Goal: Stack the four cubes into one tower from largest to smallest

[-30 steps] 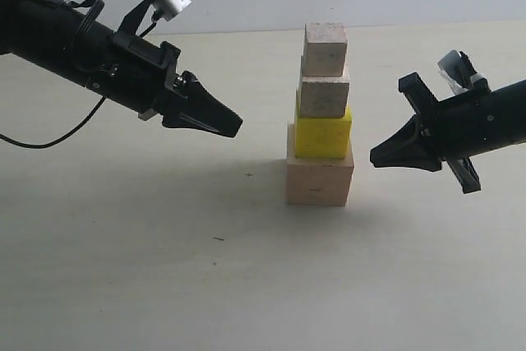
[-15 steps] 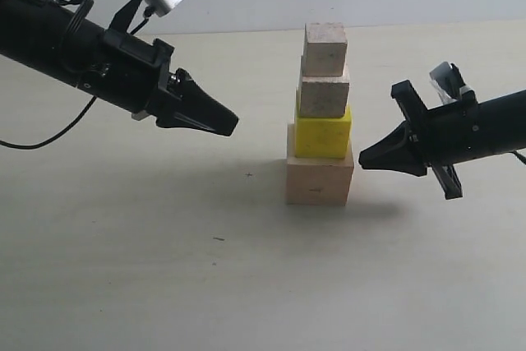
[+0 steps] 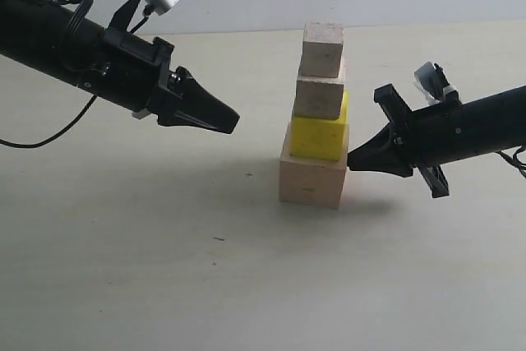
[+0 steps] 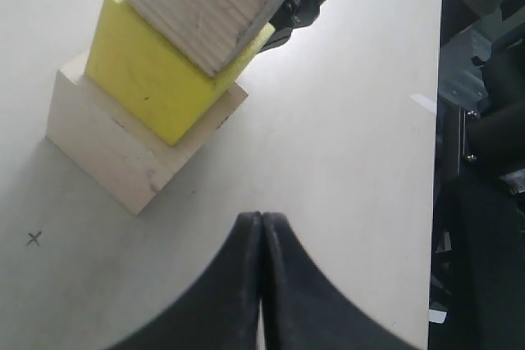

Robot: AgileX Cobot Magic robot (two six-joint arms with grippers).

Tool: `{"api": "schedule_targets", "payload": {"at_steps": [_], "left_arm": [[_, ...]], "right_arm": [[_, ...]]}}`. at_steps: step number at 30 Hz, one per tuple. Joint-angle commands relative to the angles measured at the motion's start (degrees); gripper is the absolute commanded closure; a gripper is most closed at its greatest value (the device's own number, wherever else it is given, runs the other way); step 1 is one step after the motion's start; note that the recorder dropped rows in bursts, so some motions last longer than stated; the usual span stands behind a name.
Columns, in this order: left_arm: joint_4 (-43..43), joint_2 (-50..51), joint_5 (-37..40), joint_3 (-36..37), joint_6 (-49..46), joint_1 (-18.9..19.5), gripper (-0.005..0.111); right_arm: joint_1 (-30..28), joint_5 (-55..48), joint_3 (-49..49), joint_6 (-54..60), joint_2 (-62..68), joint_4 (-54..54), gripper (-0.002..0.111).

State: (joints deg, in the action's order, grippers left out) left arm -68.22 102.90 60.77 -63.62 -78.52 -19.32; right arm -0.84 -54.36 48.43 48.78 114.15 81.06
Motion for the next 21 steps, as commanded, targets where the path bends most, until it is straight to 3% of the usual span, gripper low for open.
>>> {"api": "schedule_targets", "payload": {"at_steps": [1,12,21], "left_arm": [[-1.43,-0.51,0.48,0.26,-0.22,0.13,0.107],[-1.78,-0.51,1.60,0.26,-0.22,0.13,0.107],[-1.91,-0.51,1.56,0.26,-0.46,0.13,0.107]], "right_arm": [[0.19,0.06,0.69,1.43,-0.03,1.20,0.108],[0.19,-3.31,4.66,-0.31,2.53,0.96,0.108],[5.54,2.04,5.54,-0.15,2.64,3.35,0.108]]}}
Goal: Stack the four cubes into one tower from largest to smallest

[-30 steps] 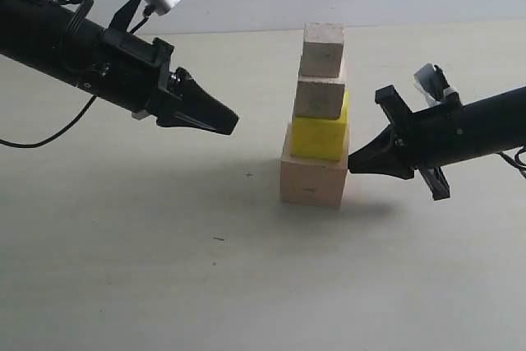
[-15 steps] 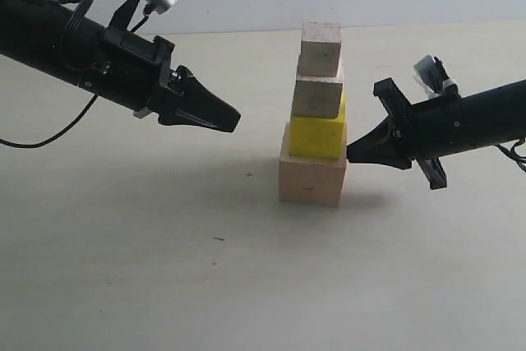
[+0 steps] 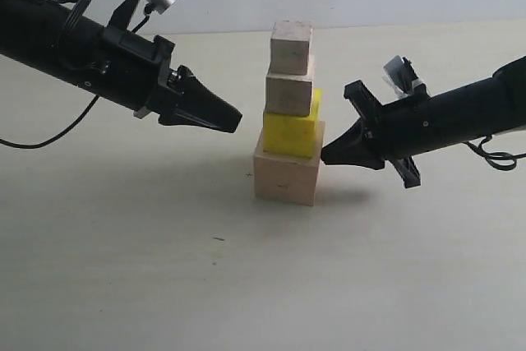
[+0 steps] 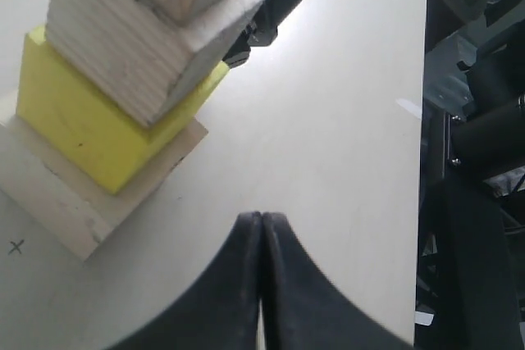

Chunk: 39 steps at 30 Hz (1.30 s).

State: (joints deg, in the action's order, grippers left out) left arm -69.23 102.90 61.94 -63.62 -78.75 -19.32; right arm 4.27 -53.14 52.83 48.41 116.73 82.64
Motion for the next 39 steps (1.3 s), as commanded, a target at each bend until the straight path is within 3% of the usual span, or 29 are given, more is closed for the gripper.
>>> {"api": "schedule_targets", "payload": {"at_steps": [1,14,22,39], "left_arm": [[-0.90,-0.51,0.52,0.26,-0.23,0.13,0.107],[-0.90,-0.51,1.48,0.26,-0.23,0.13,0.107],[-0.90,-0.51,1.57,0.26,-0.23,0.13,0.107],[-0.90,-0.51,0.72,0.26,-0.23,0.13,0.107]], "right_arm": [[0.43,0.72,1.90,0.22,0.06,1.77,0.108],[0.43,-0.11,5.51,-2.12,0.06,0.81,0.108],[0.43,-0.81,5.51,-6.50,0.06,-5.90,0.108],[0.43,-2.89,5.51,-6.50,0.06,-5.90,0.108]]}}
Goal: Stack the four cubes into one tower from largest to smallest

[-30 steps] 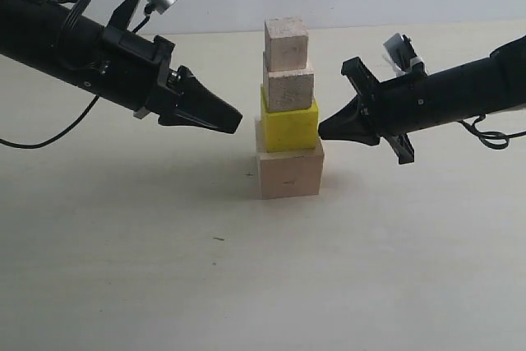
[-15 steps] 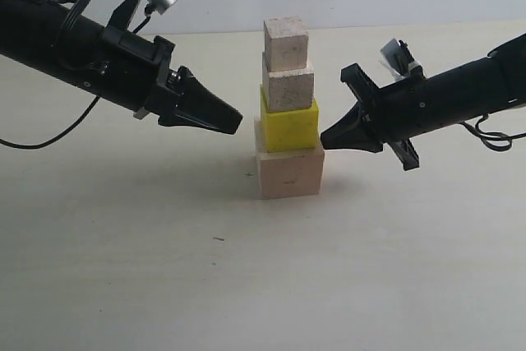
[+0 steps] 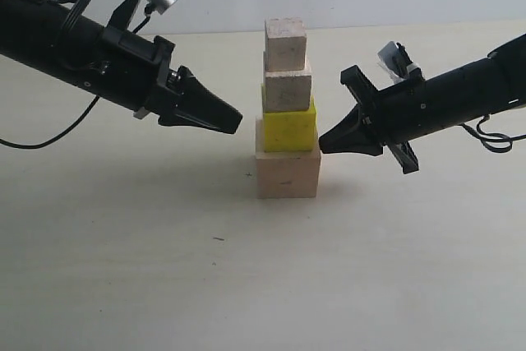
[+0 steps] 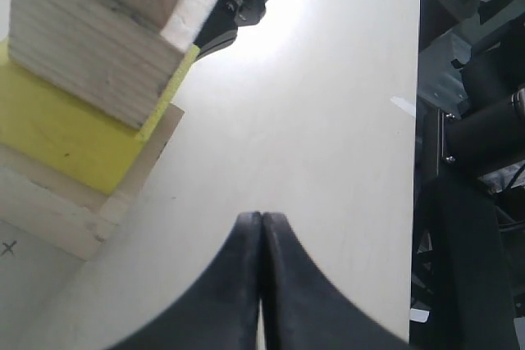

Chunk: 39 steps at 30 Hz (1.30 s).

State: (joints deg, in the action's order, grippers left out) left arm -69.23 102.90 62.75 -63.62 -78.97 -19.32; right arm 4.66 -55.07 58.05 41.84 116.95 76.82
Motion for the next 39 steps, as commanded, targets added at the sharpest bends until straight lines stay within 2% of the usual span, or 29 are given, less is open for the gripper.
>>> {"api": "schedule_targets", "payload": {"at_steps": [1,29,31,36,39], "left_arm": [[-0.90,-0.51,-0.09,0.26,-0.01,0.13,0.107],[-0.55,-1.34,-0.67,0.26,-0.01,0.28,0.107],[-0.26,-3.34,-1.43,0.26,-0.01,1.27,0.107],[1.00,-11.65,-8.98,1.05,1.79,6.84,0.107],[0.05,-16.23,-16.42,6.84,1.69,8.58,0.107]], "right_arm": [[0.04,-1.07,0.29,0.06,-0.16,-0.09,0.108],[-0.87,1.63,0.29,1.22,-2.10,-0.85,0.108],[-2.97,3.61,0.29,1.83,-4.76,-1.00,0.108],[-11.21,6.41,0.03,13.57,-16.51,-1.00,0.108],[-11.70,14.96,-2.83,19.26,-26.72,-0.76,0.108]]}}
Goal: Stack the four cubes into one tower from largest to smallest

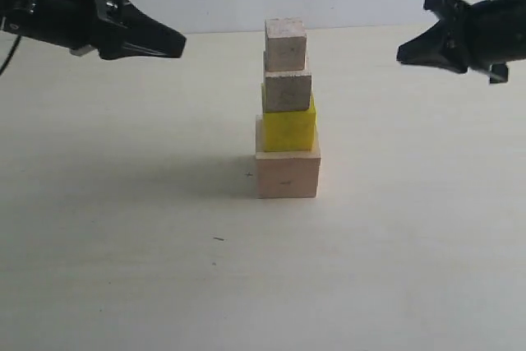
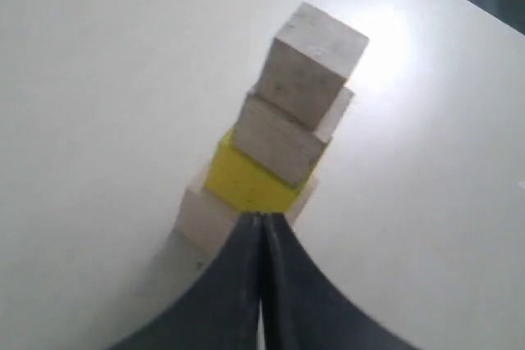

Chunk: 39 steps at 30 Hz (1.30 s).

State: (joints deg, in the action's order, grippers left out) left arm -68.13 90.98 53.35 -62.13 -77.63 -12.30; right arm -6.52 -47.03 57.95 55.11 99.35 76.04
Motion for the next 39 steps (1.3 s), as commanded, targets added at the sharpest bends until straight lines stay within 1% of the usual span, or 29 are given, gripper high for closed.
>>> {"api": "schedule_targets", "payload": {"at_steps": [1,2,6,7,10,13,20,23,33,39], "left_arm": [[-2.07,-5.42,-9.73,7.66,0.06,1.55,0.107],[-5.30,-6.81,-13.15,10.62,-0.92,1.55,0.107],[-15.26,-9.70,-14.71,16.62,-7.07,1.55,0.107],[-19.21,-10.69,-14.71,18.35,-9.72,1.55,0.107],[-26.96,-13.31,-14.71,21.74,-17.25,1.55,0.107],[-31.43,-16.06,-15.66,23.76,-22.22,1.55,0.107],[-31.82,-23.05,-17.83,24.29,-24.00,1.55,0.107],[-31.82,-27.43,-20.02,24.29,-24.08,1.55,0.107],[-31.82,-44.00,-34.90,24.29,-24.08,1.55,0.107],[-31.82,-49.32,-34.79,24.29,-24.08,1.55,0.107]], "right_arm": [[-0.53,9.36,-4.35,6.98,-12.03,0.03,0.108],[-0.53,12.08,-6.83,8.70,-15.81,0.03,0.108],[-0.53,17.73,-12.78,10.84,-24.13,0.03,0.108],[-0.53,18.36,-14.08,11.71,-26.14,0.03,0.108],[-0.53,18.69,-16.66,12.88,-31.15,0.03,0.108],[-0.53,18.69,-17.53,12.88,-35.32,-0.37,0.108],[-0.53,18.69,-17.53,12.77,-43.16,-1.48,0.108],[-0.53,20.34,-17.53,12.77,-46.56,-1.48,0.108],[-0.53,30.27,-17.53,12.77,-57.52,-1.48,0.108],[-0.42,33.46,-17.53,12.77,-62.25,-1.48,0.108]]}}
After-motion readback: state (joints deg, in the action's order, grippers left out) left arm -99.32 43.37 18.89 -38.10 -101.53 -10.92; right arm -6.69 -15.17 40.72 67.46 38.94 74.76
